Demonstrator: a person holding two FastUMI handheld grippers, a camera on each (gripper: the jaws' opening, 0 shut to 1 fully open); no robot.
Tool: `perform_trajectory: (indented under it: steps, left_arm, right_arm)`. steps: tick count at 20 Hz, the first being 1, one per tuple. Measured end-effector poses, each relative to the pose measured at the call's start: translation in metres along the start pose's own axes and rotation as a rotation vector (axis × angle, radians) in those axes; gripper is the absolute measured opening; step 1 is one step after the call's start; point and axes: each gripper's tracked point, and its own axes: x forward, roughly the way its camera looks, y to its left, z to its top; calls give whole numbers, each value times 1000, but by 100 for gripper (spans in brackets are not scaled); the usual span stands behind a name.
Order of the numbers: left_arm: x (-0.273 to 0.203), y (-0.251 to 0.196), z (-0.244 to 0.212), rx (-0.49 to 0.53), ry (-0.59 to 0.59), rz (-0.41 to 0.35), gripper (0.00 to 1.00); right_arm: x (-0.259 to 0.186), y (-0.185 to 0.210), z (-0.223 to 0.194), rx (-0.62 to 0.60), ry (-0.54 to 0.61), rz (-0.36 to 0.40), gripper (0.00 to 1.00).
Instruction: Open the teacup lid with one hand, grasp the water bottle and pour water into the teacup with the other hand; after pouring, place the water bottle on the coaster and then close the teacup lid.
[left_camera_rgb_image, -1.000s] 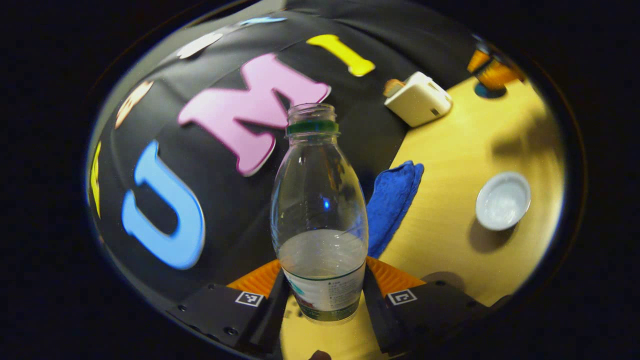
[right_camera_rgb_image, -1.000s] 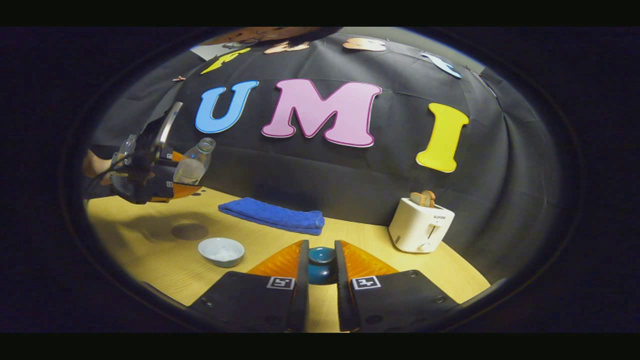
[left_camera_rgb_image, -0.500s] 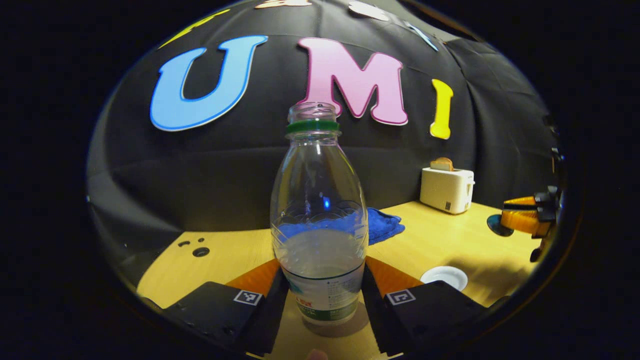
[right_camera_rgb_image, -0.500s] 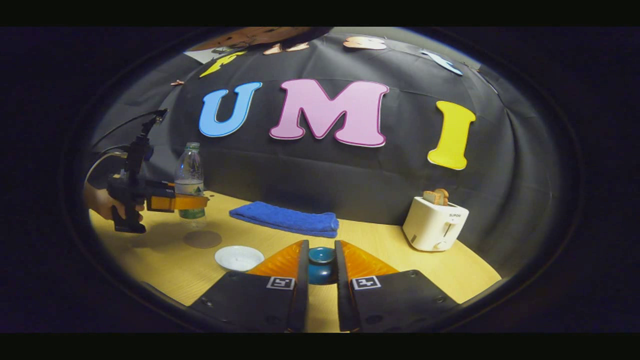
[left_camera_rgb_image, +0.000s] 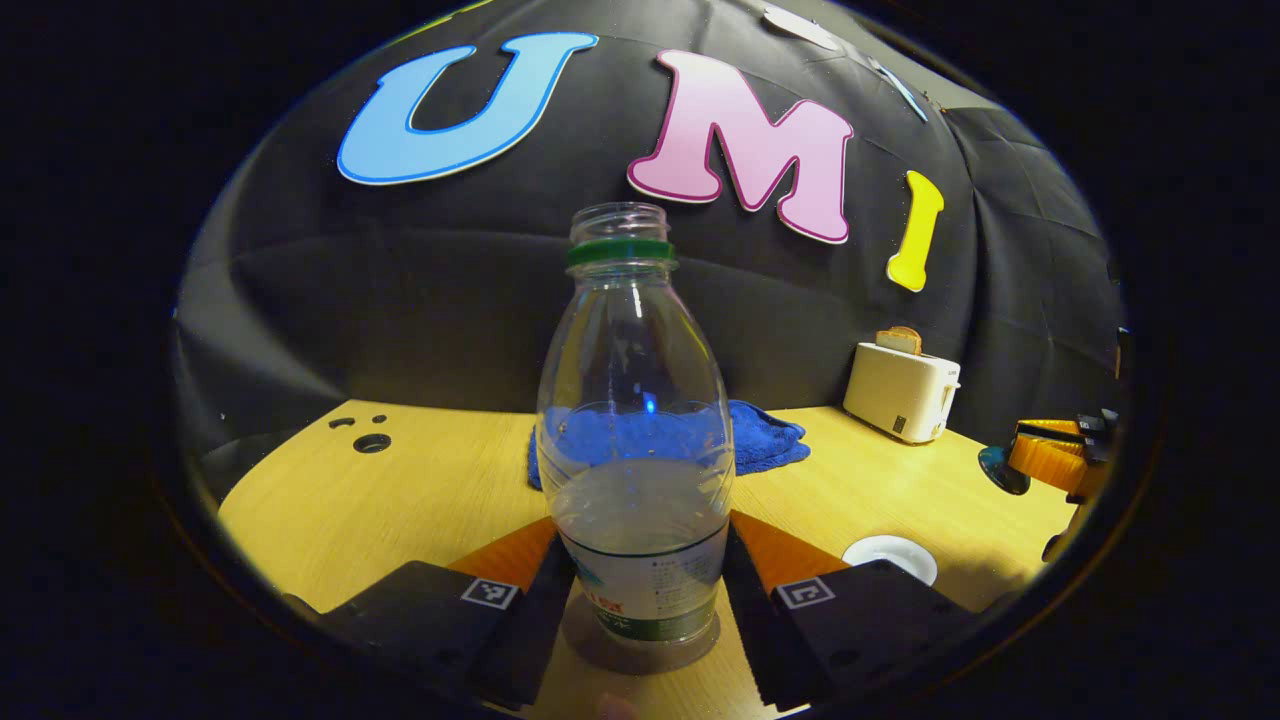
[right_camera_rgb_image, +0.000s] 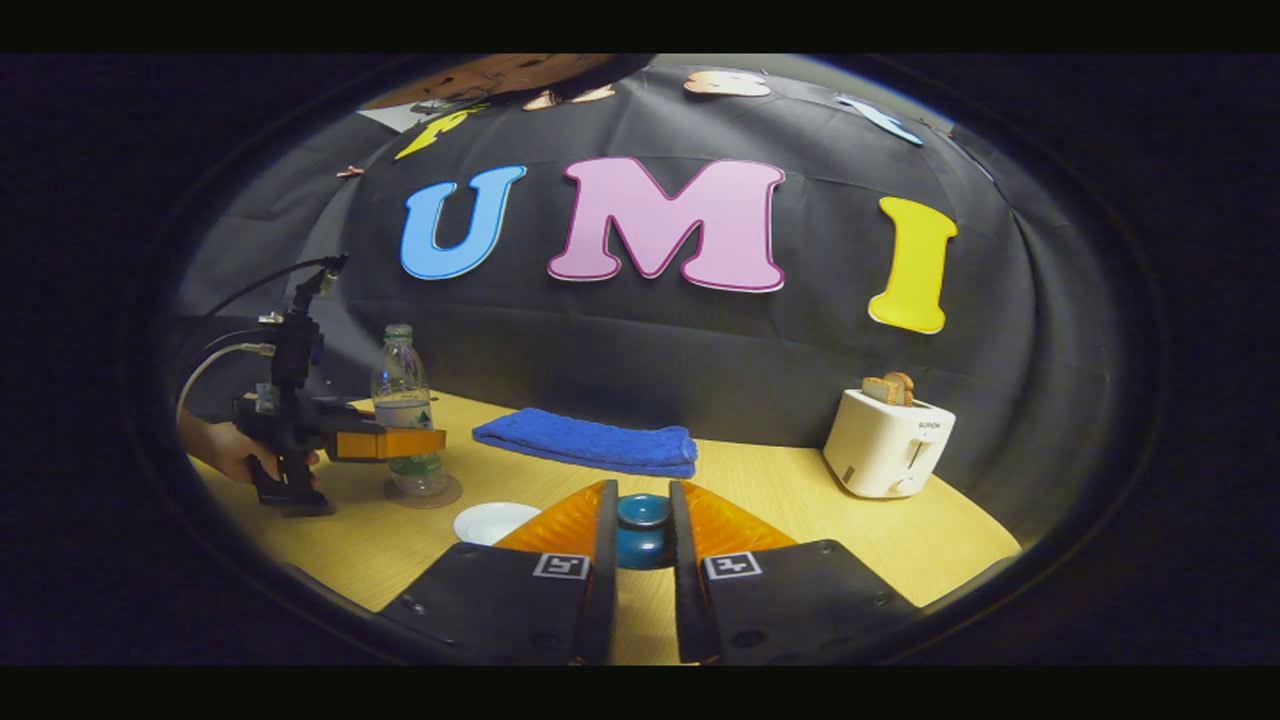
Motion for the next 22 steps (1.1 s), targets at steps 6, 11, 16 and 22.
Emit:
perform_trajectory:
  steps: [6, 11, 16, 22]
  left_arm:
    - [0, -7, -10, 91, 23, -20, 92]
    - [-5, -6, -25, 62, 56, -17, 93]
    - [-21, -5, -43, 100, 113, -19, 93]
    - [-61, -1, -62, 81, 187, 11, 93]
  right_arm:
    - [9, 15, -3, 33, 9, 35, 27]
    - [14, 40, -6, 56, 16, 93, 27]
    - [26, 73, -17, 106, 47, 162, 27]
    - [40, 98, -35, 132, 102, 200, 22]
